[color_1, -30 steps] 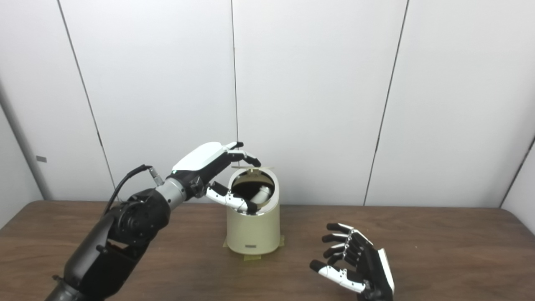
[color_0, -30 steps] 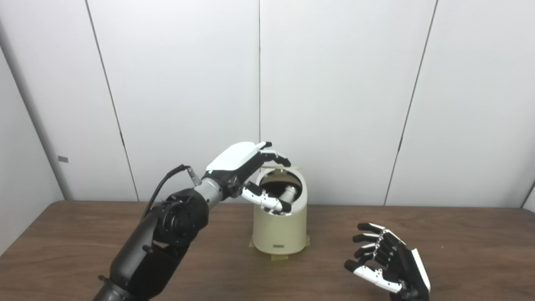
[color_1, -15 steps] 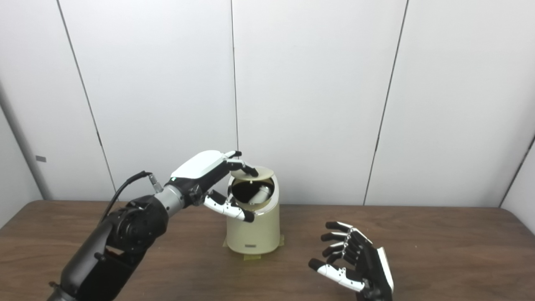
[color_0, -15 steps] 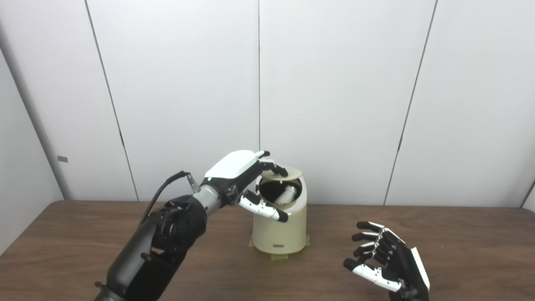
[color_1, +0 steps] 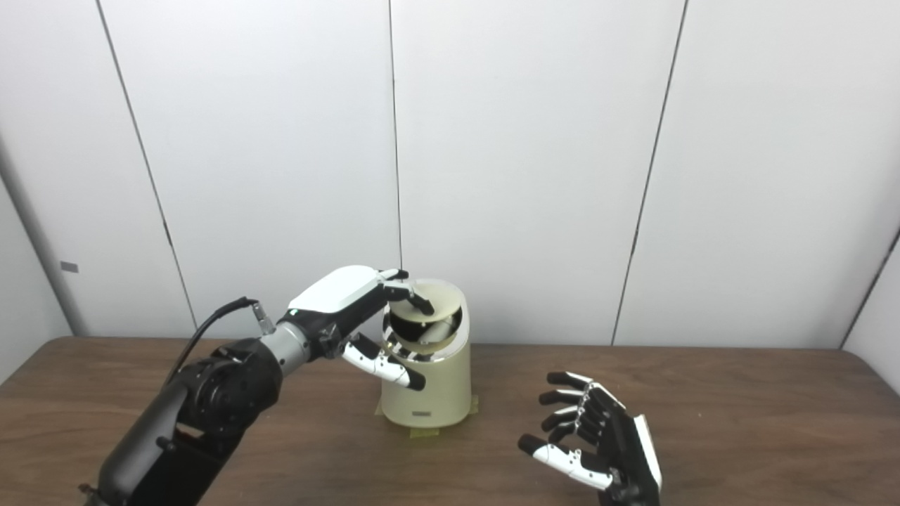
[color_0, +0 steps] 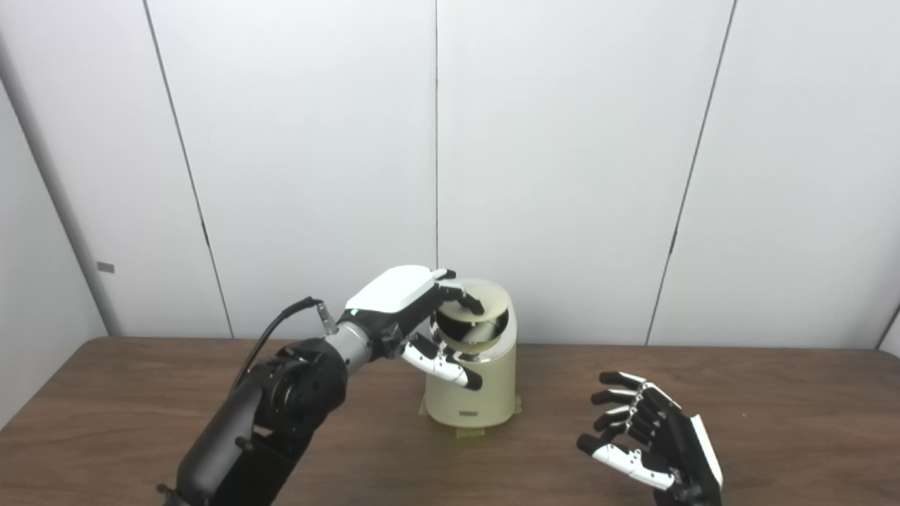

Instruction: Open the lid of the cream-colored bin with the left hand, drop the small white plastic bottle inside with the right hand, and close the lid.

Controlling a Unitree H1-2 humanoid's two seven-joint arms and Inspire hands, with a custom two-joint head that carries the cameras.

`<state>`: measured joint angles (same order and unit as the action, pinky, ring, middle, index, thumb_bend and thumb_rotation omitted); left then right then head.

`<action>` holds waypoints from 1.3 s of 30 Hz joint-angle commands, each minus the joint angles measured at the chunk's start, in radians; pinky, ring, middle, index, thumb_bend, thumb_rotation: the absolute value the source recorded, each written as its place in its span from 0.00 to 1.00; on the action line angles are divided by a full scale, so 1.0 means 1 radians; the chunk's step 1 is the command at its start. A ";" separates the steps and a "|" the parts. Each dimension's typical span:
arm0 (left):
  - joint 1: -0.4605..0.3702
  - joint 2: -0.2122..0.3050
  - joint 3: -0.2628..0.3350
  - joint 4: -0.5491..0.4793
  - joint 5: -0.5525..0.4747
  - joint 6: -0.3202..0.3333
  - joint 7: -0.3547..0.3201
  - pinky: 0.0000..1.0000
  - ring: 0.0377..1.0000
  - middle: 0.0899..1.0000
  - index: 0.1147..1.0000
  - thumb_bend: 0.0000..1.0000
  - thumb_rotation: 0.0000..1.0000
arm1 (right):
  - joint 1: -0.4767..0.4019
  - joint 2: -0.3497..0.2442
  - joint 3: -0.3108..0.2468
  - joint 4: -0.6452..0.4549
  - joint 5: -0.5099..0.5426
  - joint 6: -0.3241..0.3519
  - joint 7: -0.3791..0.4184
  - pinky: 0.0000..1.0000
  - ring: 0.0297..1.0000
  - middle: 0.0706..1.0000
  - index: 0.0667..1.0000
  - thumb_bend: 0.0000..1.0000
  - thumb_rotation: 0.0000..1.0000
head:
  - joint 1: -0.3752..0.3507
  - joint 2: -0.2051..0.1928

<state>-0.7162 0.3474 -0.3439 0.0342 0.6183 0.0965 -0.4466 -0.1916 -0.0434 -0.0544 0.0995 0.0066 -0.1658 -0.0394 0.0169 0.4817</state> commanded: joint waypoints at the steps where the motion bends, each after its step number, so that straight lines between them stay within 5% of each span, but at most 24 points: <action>1: -0.034 0.020 -0.001 -0.032 0.009 -0.002 -0.011 1.00 0.98 0.79 0.74 1.00 0.43 | -0.027 -0.002 0.002 -0.041 -0.009 -0.015 -0.001 0.34 0.43 0.56 0.63 0.76 0.19 | 0.001 0.000; 12: -0.014 0.024 -0.072 0.004 0.137 -0.067 0.007 1.00 0.97 0.80 0.78 1.00 0.45 | -0.023 -0.002 0.000 -0.061 -0.005 -0.004 0.004 0.35 0.45 0.57 0.64 0.75 0.21 | -0.002 0.013; 20: 0.000 0.012 -0.108 0.028 0.189 -0.056 -0.012 1.00 0.99 0.82 0.81 1.00 0.42 | -0.022 -0.005 -0.001 -0.064 0.002 -0.010 0.007 0.35 0.45 0.58 0.64 0.74 0.20 | -0.004 0.017; 32: 0.011 0.012 -0.107 0.063 0.170 -0.057 -0.011 1.00 1.00 0.82 0.81 1.00 0.41 | -0.021 -0.006 -0.003 -0.059 0.004 -0.009 0.006 0.35 0.45 0.58 0.64 0.74 0.19 | -0.002 0.018; 39: 0.015 0.018 -0.053 -0.028 0.145 -0.034 0.000 1.00 0.98 0.81 0.79 0.97 0.43 | -0.023 -0.008 -0.004 -0.050 0.008 -0.016 0.006 0.35 0.45 0.57 0.64 0.74 0.19 | 0.002 0.019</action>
<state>-0.6862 0.3526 -0.4160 0.0304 0.7701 0.0493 -0.4420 -0.1876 -0.0455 -0.0548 0.0714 0.0093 -0.1569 -0.0373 0.0184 0.5001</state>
